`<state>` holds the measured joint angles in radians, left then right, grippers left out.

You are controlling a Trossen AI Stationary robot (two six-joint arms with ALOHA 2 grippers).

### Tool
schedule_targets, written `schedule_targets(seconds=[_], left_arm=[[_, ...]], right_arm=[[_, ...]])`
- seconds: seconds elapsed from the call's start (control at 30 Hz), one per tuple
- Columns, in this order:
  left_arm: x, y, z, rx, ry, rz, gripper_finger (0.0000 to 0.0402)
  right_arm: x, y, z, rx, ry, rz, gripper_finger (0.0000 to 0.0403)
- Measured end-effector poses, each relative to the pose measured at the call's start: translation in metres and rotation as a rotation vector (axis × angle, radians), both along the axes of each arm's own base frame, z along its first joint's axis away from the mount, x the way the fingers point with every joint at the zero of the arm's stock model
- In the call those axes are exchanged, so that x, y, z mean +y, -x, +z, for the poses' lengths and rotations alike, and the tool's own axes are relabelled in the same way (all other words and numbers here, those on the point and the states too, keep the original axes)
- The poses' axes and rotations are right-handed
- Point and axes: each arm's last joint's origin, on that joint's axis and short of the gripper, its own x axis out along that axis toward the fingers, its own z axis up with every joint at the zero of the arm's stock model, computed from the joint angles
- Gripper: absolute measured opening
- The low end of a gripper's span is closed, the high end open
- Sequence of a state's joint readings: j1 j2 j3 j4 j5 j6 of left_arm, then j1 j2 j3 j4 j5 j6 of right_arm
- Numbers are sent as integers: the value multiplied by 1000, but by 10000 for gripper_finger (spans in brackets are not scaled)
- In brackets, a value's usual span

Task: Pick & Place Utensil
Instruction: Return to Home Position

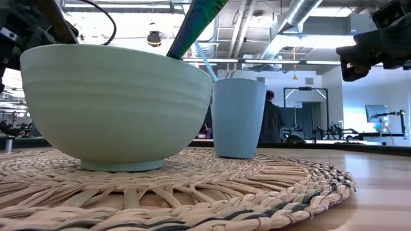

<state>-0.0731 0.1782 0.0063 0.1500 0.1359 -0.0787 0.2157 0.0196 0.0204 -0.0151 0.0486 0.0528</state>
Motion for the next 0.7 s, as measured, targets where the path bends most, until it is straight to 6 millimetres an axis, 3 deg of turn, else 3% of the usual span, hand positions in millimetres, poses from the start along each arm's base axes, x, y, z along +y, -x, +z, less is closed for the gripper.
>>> schedule_targets(seconds=[0.7], left_arm=[[1,11,4,-71,-24,3,214]], right_arm=[[0,0,0,0,0,0,154]])
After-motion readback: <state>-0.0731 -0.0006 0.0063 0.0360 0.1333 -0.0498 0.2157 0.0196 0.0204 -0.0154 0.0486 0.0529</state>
